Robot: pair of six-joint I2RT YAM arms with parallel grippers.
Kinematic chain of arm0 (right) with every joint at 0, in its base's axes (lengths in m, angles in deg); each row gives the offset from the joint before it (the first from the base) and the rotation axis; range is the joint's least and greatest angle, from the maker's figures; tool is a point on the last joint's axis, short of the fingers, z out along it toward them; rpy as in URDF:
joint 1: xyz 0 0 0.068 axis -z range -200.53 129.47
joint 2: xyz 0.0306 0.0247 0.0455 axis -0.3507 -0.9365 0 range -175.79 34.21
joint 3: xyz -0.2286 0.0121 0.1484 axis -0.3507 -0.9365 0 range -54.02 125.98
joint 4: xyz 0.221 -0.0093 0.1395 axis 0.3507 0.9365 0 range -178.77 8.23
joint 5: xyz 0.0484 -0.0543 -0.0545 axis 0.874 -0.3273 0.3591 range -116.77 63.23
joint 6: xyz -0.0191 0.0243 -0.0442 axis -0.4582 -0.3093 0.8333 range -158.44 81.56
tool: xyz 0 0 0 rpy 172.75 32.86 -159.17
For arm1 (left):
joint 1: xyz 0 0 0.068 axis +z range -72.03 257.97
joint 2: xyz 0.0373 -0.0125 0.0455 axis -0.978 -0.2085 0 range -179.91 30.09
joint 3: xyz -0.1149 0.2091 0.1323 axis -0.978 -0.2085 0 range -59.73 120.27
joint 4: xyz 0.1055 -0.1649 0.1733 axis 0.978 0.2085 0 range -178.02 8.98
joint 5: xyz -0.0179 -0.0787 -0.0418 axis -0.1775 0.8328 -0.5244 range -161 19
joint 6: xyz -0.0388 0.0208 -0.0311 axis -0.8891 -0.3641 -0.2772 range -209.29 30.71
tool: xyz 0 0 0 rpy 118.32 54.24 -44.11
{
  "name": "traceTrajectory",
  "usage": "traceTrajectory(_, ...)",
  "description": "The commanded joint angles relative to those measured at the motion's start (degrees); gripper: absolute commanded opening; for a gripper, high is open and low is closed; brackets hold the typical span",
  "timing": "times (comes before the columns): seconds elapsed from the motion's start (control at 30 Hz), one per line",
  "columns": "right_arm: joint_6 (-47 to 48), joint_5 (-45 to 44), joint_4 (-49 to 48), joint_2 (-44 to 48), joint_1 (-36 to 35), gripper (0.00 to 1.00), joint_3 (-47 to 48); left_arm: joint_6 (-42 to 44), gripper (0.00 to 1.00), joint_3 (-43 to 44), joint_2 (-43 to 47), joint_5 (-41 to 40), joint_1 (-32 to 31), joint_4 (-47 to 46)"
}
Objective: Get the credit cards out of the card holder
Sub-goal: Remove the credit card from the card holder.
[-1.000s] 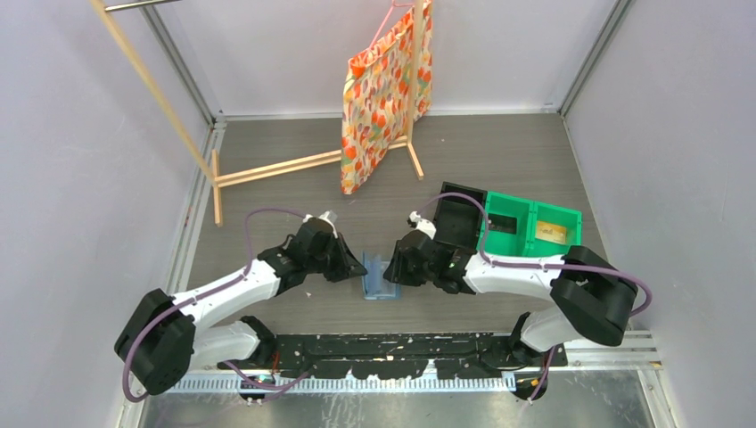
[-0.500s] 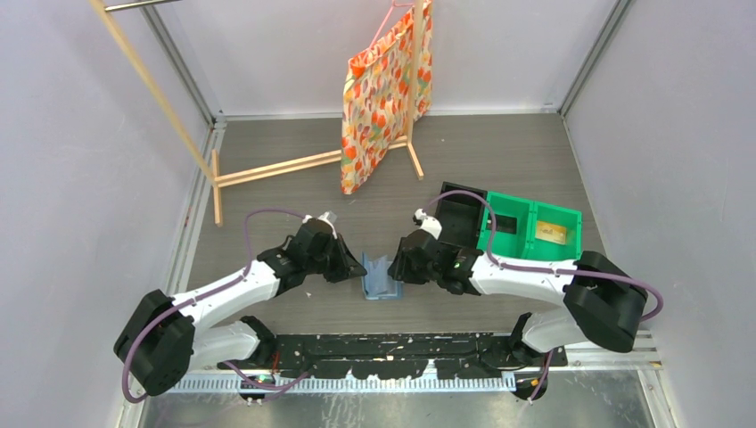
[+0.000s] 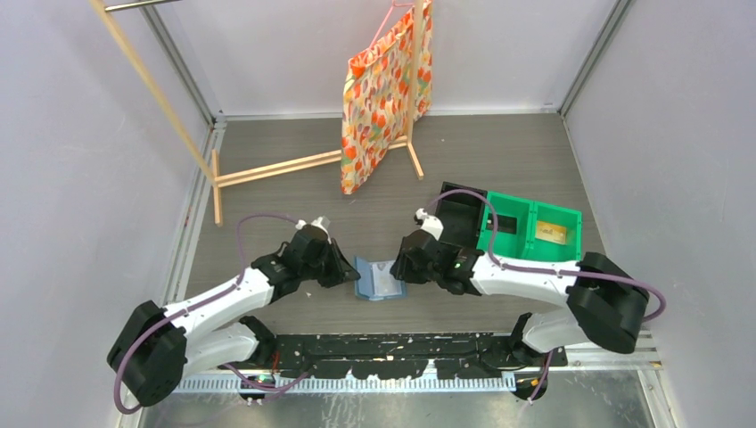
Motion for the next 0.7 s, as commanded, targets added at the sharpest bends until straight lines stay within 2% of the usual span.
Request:
traceTrajectory(0.0, 2.24, 3.88, -3.13, -4.84, -1.62, 0.33, 4.24, 1.94, 0.01, -1.34, 2.53, -3.16, -0.22, 3.95)
traceTrajectory(0.1, 2.38, 6.66, -4.80, -8.55, -1.87, 0.29, 5.51, 2.59, 0.00, -1.92, 3.26, -4.23, -0.26, 5.78)
traceTrajectory(0.23, 2.06, 5.46, -3.53, -11.78, -1.91, 0.25, 6.57, 3.77, 0.02, -1.51, 3.30, -6.18, -0.14, 9.43)
traceTrajectory(0.27, 2.12, 4.53, -2.67, -11.92, -1.88, 0.25, 6.66, 4.23, 0.12, -0.72, 3.19, -6.91, -0.18, 11.08)
traceTrajectory(0.33, 2.42, 2.27, -0.46, -11.16, -1.90, 0.24, 6.67, 5.57, 0.21, 1.14, 3.58, -8.20, -0.22, 14.70)
traceTrajectory(0.4, 2.75, 0.28, 1.27, -9.50, -1.79, 0.25, 6.29, 6.94, 0.35, 3.35, 5.01, -9.60, -0.22, 17.18)
traceTrajectory(0.47, 2.99, -0.90, 2.00, -7.85, -1.55, 0.26, 5.90, 7.93, 0.43, 5.14, 6.87, -12.04, -0.22, 19.49)
traceTrajectory(0.53, 3.31, -0.89, 2.51, -7.08, -1.10, 0.28, 5.83, 8.75, 0.47, 6.64, 8.26, -13.77, -0.39, 21.10)
traceTrajectory(0.67, 3.78, 1.80, 1.75, -8.82, -0.15, 0.30, 6.67, 8.27, 0.46, 7.59, 8.26, -12.78, -1.53, 19.52)
